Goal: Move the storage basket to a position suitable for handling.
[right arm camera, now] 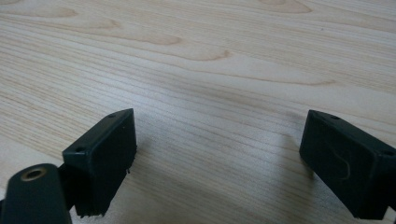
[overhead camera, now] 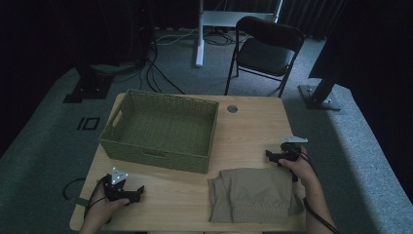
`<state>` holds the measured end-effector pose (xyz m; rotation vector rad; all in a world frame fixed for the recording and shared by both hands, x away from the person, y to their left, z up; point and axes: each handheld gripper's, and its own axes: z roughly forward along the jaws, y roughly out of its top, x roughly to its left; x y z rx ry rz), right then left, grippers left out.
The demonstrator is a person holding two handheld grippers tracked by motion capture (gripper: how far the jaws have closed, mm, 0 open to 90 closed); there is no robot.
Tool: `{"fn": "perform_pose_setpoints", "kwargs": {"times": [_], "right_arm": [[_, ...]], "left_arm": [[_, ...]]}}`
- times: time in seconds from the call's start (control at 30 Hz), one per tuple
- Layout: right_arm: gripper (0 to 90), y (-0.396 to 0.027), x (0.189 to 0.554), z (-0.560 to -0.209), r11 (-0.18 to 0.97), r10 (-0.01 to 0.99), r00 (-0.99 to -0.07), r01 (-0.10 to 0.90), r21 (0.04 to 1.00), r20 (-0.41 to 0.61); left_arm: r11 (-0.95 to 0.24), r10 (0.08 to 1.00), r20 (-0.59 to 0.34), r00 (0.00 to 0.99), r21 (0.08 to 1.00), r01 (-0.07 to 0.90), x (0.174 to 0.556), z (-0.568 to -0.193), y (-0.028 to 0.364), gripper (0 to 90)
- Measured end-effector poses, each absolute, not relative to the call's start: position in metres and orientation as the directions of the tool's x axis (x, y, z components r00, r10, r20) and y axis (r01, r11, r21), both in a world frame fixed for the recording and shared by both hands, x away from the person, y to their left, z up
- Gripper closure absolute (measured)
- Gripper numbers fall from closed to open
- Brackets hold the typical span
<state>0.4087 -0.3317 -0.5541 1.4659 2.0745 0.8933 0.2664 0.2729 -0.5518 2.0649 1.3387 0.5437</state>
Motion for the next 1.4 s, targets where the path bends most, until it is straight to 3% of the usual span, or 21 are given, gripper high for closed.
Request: {"fn": "perform_pose_setpoints", "kwargs": {"times": [0.47,1.4], "right_arm": [[12.6,-0.333,0.411,-0.548,0.193,0.940,-0.337,0.647,0.737,0.050],[11.8,-0.301,0.409,-0.481,0.156,0.917,-0.388,0.560,0.814,0.091]], "left_arm": [[-0.333,0.901,0.027,0.433,0.682,0.651,0.272,-0.545,0.283,0.5],[-0.308,0.908,0.055,0.416,0.761,0.571,0.292,-0.477,0.304,0.5]]}}
